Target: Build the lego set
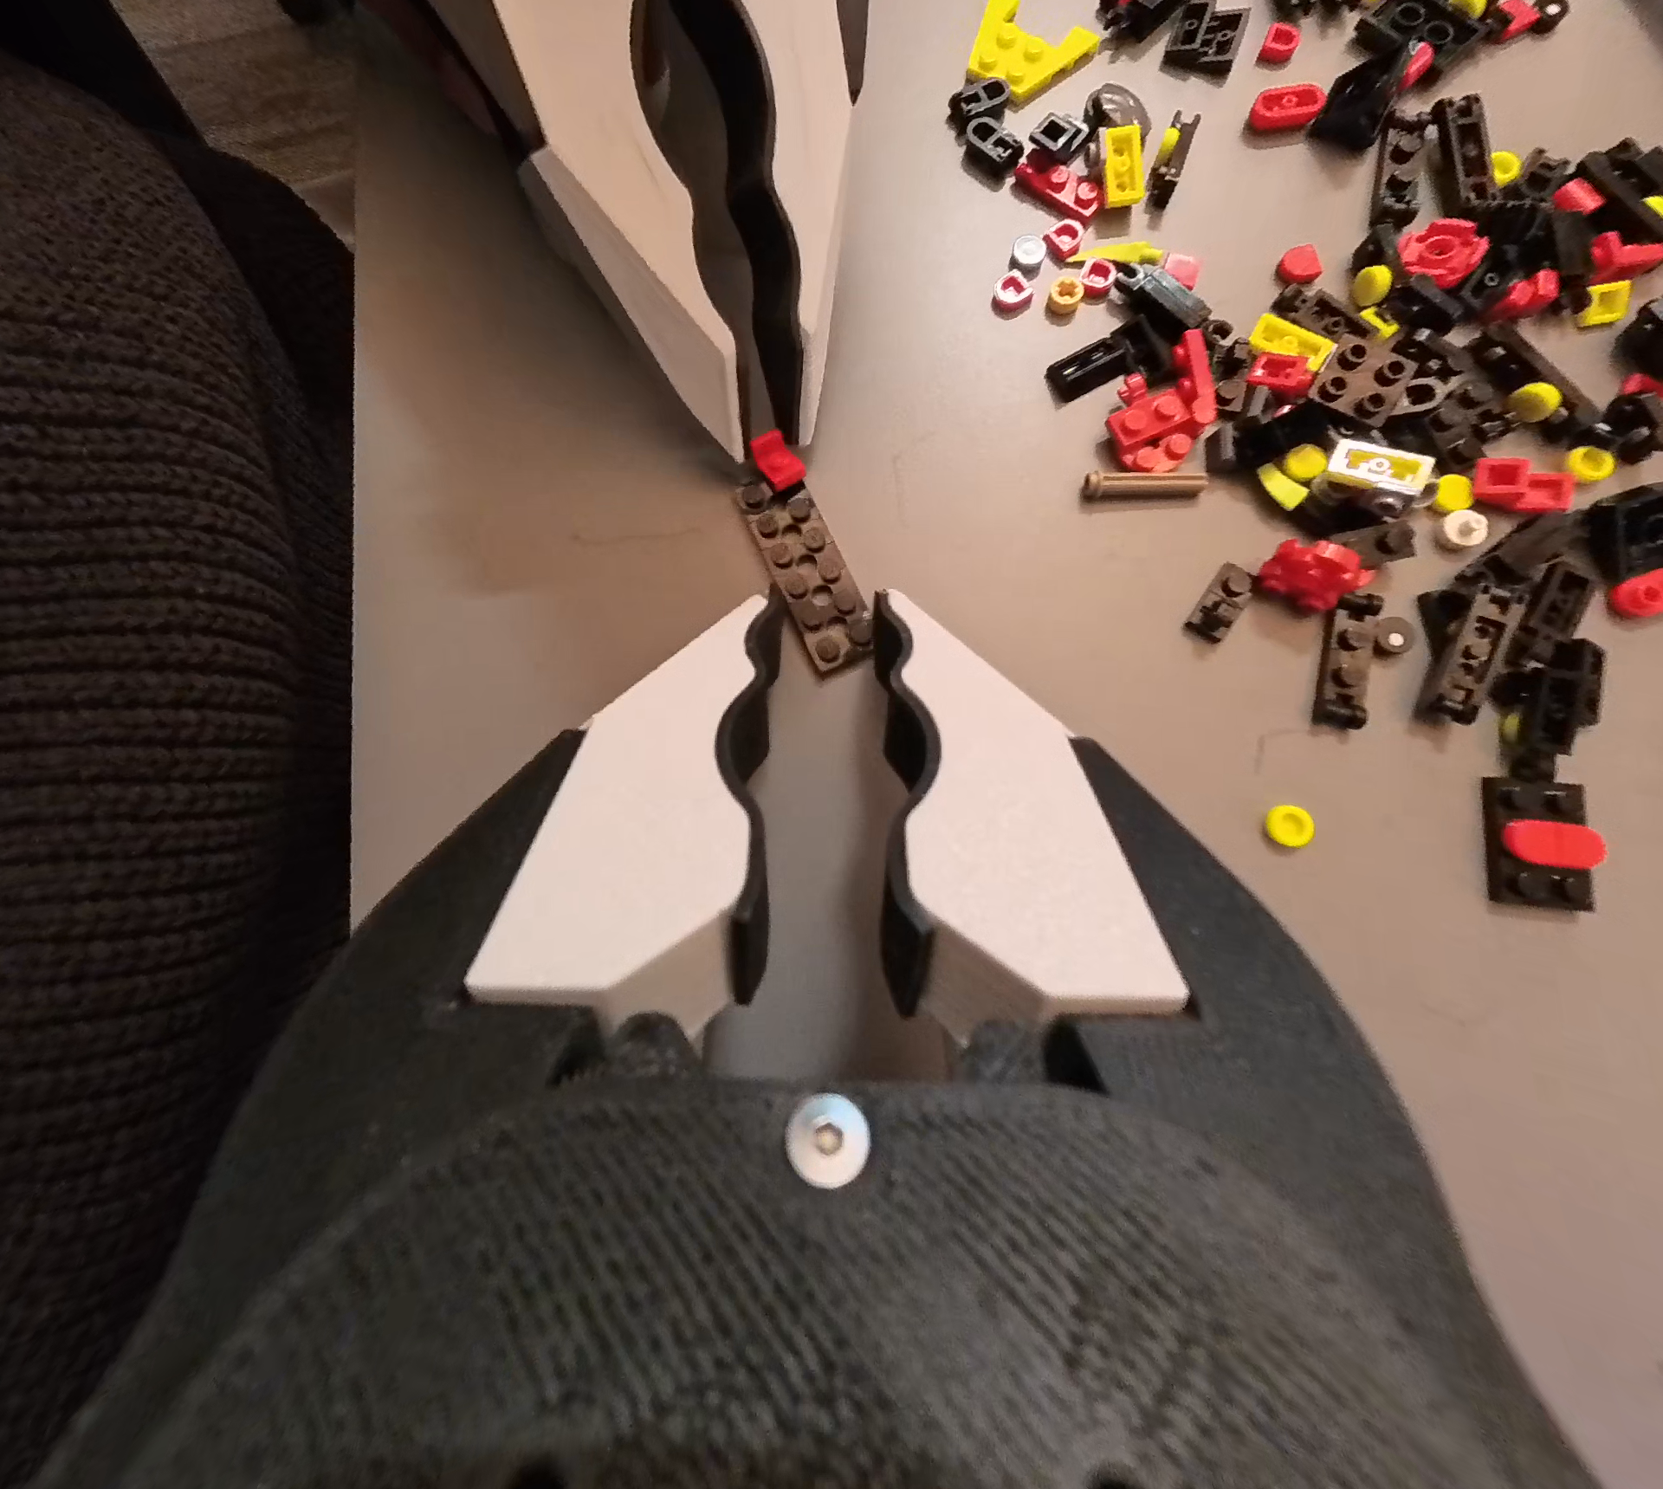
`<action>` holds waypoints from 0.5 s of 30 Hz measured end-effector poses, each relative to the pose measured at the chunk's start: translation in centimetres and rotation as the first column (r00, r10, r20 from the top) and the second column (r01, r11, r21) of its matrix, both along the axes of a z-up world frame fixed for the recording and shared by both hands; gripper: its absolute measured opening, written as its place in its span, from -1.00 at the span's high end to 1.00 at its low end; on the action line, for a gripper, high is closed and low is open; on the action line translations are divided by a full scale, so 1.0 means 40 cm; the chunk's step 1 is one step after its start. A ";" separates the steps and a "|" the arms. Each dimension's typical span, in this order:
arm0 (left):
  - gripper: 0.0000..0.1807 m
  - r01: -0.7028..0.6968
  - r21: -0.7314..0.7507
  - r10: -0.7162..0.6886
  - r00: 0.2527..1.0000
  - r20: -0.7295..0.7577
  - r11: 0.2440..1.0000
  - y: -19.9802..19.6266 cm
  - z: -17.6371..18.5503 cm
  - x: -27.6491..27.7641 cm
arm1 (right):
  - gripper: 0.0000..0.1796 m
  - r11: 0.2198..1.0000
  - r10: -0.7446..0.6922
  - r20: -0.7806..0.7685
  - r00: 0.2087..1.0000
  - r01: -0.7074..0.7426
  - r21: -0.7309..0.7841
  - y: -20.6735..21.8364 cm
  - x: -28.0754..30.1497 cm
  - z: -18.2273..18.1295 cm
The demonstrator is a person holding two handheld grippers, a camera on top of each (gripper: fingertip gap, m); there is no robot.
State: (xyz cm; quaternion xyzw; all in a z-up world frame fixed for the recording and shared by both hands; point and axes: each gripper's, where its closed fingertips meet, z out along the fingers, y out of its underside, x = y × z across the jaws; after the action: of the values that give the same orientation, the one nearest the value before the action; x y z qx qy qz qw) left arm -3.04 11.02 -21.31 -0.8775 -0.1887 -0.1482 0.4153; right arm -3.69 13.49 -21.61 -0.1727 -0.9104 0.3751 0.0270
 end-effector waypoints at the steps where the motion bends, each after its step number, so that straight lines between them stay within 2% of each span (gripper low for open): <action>1: 0.93 0.002 0.000 -0.002 1.000 -0.005 1.000 0.000 0.001 0.001 | 0.80 1.000 0.000 0.001 1.000 0.000 0.000 0.000 0.000 0.000; 6: 0.94 0.003 0.007 -0.003 1.000 -0.015 1.000 0.000 0.004 0.001 | 0.78 1.000 0.000 0.008 1.000 0.000 -0.003 -0.001 0.001 0.001; 11: 0.94 0.005 0.003 -0.005 1.000 -0.008 1.000 0.000 0.002 0.001 | 0.67 1.000 -0.001 0.036 0.999 0.002 -0.019 -0.009 0.004 0.004; 15: 0.93 0.004 0.003 -0.004 1.000 -0.007 1.000 0.001 0.001 0.000 | 0.66 0.996 -0.064 0.072 0.995 0.068 -0.064 -0.031 -0.013 0.017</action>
State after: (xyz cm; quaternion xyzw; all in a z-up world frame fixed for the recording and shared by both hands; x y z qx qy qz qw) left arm -3.02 11.05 -21.25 -0.8778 -0.1851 -0.1462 0.4170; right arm -4.21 12.24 -20.94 -0.2164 -0.8916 0.3977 0.0020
